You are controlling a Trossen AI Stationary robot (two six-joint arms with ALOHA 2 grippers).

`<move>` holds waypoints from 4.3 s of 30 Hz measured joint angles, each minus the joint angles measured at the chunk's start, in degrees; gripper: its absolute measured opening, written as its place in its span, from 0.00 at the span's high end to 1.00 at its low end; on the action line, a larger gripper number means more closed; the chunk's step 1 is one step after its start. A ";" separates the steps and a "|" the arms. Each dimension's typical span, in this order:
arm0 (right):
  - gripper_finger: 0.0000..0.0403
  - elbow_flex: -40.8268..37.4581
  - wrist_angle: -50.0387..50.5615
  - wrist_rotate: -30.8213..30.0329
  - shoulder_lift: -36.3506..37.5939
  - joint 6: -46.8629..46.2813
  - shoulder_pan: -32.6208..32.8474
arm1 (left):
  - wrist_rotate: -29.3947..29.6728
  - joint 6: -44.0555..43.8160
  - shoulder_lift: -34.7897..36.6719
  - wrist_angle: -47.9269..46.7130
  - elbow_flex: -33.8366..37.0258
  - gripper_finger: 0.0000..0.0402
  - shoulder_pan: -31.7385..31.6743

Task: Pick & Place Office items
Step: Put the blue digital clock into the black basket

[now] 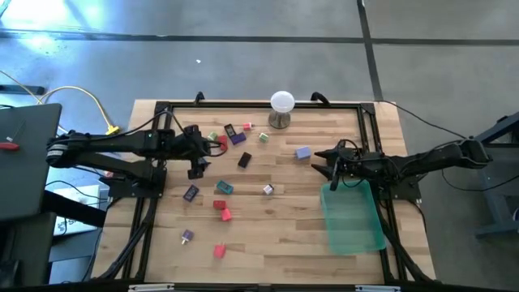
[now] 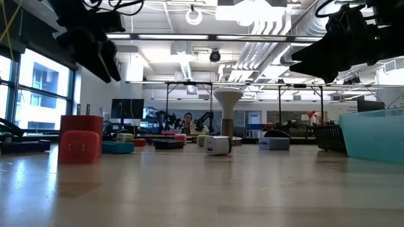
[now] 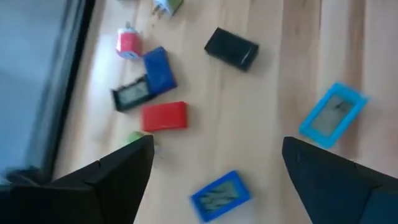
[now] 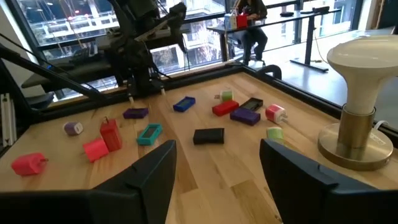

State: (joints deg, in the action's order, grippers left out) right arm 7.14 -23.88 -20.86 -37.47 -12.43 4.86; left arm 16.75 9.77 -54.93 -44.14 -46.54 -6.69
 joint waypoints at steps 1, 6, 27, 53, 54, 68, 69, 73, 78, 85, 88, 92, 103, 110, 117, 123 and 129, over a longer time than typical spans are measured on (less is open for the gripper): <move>0.45 0.00 0.04 0.02 -0.19 0.00 0.02 | 0.68 2.46 0.09 -0.41 0.00 0.13 -0.08; 0.45 0.00 -0.08 0.02 -0.20 0.07 0.00 | 0.91 11.27 0.12 -1.87 0.00 0.13 -1.47; 0.45 0.00 -0.04 0.00 -0.37 0.03 0.01 | -17.94 33.03 -13.47 -10.69 0.09 0.13 -18.70; 0.45 0.00 2.66 3.33 -0.37 -4.52 0.00 | -15.71 19.43 -22.74 -11.05 0.11 0.13 -18.70; 0.45 0.00 2.67 3.30 -0.37 -4.52 0.02 | -15.71 19.17 -22.74 -10.97 0.11 0.13 -18.70; 0.45 0.00 2.71 2.80 -0.37 -4.50 0.01 | -15.99 15.40 -22.74 -10.96 0.11 0.13 -18.70; 0.45 0.00 2.71 2.81 -0.37 -4.50 0.01 | -15.99 14.96 -22.74 -10.96 0.11 0.13 -18.70; 0.45 0.00 2.75 2.82 -0.37 -4.50 0.02 | -16.00 14.53 -22.74 -10.93 0.11 0.13 -18.70; 0.45 0.00 2.78 2.82 -0.37 -4.50 0.00 | -16.04 15.24 -22.74 -10.86 0.11 0.13 -18.70; 0.45 0.00 2.80 2.84 -0.37 -4.50 0.02 | -16.72 17.65 -22.74 -9.59 0.11 0.13 -18.70; 0.45 0.00 2.80 3.02 -0.37 -4.50 0.01 | -16.96 15.00 -22.74 -9.58 0.11 0.13 -18.70; 0.45 0.00 3.89 3.04 -0.35 -4.50 0.00 | -16.98 11.52 -22.74 -9.61 0.11 0.13 -18.70; 0.45 0.00 4.00 2.82 -0.35 -4.50 0.00 | -16.98 11.92 -22.74 -9.60 0.11 0.13 -18.61; 0.45 0.00 4.00 2.97 -0.35 -4.50 0.01 | -16.16 6.81 -22.74 -9.60 0.11 0.13 -18.26; 0.45 0.00 4.00 2.99 -0.35 -4.53 0.02 | -13.11 14.06 -22.74 -9.60 0.11 0.13 -18.26; 0.45 0.00 4.01 3.02 -0.35 -7.17 0.01 | -13.08 18.56 -23.55 -6.74 0.48 0.13 -18.24; 0.45 0.00 4.04 3.02 -0.35 -7.26 0.01 | -13.01 20.41 -27.06 -5.88 0.74 0.13 -18.24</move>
State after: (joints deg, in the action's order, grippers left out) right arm 7.14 -19.84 -17.85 -37.82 -19.68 4.87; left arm 3.73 30.17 -81.99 -50.01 -45.80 -24.93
